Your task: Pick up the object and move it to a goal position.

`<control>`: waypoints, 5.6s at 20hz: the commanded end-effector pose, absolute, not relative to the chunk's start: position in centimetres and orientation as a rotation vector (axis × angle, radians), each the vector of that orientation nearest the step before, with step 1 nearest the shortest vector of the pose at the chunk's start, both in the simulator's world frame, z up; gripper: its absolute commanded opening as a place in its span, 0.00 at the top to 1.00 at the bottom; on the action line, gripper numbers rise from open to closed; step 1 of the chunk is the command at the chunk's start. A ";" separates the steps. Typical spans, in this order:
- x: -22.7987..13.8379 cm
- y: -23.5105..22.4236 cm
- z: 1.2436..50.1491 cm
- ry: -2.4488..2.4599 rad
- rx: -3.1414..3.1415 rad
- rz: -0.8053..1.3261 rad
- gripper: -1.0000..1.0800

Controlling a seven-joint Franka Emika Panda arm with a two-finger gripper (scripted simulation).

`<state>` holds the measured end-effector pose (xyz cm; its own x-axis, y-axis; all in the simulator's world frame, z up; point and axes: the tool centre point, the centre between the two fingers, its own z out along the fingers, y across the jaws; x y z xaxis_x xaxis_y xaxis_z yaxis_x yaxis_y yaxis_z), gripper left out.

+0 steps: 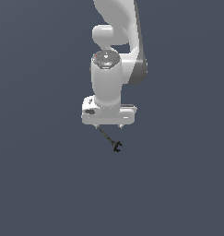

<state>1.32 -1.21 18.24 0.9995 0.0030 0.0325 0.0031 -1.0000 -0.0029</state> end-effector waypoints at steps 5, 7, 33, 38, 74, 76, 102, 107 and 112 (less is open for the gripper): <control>1.4 -1.8 18.4 -0.015 -3.147 -0.061 0.04; 1.6 -2.5 18.7 -0.024 -3.158 -0.072 0.04; -0.1 -2.6 12.9 -0.456 -3.137 -0.042 0.04; -1.3 -2.0 9.8 -0.669 -3.090 -0.022 0.04; -3.4 -1.0 0.8 -0.959 -2.992 0.000 1.00; -3.4 -1.0 0.8 -0.959 -2.992 0.000 1.00; -0.8 4.7 10.0 -0.965 -2.989 -0.002 1.00; 0.7 7.6 14.8 -0.965 -2.989 -0.002 1.00; 2.3 10.5 19.6 -0.964 -2.989 -0.001 1.00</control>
